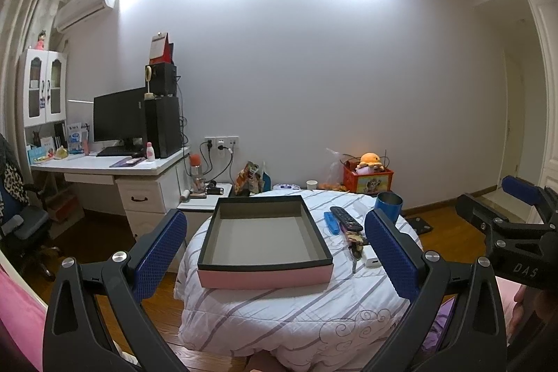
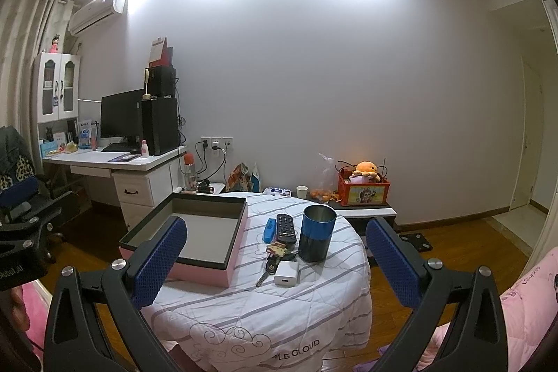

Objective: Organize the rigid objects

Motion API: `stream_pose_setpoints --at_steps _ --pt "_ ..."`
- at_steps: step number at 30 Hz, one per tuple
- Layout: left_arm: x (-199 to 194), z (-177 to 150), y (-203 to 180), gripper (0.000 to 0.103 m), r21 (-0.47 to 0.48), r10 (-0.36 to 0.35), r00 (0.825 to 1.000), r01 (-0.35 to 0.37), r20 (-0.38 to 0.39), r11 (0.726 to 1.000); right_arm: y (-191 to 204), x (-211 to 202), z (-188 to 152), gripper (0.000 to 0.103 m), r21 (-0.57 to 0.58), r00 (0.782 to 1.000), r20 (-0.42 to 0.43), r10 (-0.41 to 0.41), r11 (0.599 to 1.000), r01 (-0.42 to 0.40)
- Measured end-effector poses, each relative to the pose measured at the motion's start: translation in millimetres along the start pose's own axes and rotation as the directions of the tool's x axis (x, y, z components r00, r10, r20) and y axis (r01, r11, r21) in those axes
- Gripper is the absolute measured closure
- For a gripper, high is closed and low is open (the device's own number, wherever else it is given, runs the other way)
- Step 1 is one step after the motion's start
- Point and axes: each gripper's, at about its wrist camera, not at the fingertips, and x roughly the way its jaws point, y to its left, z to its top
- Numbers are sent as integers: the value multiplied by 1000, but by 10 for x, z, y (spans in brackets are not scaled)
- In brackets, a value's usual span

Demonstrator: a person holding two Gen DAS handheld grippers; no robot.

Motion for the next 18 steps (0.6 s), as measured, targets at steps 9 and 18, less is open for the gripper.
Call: stream_pose_setpoints --at_steps 9,18 --pt "9 -6 0 0 4 2 1000 -2 0 1000 -10 1 -3 0 -1 1000 0 0 1000 0" --pt "-1 -30 11 0 8 8 1000 -8 -7 1000 -21 0 -3 0 -2 1000 -1 3 1000 -3"
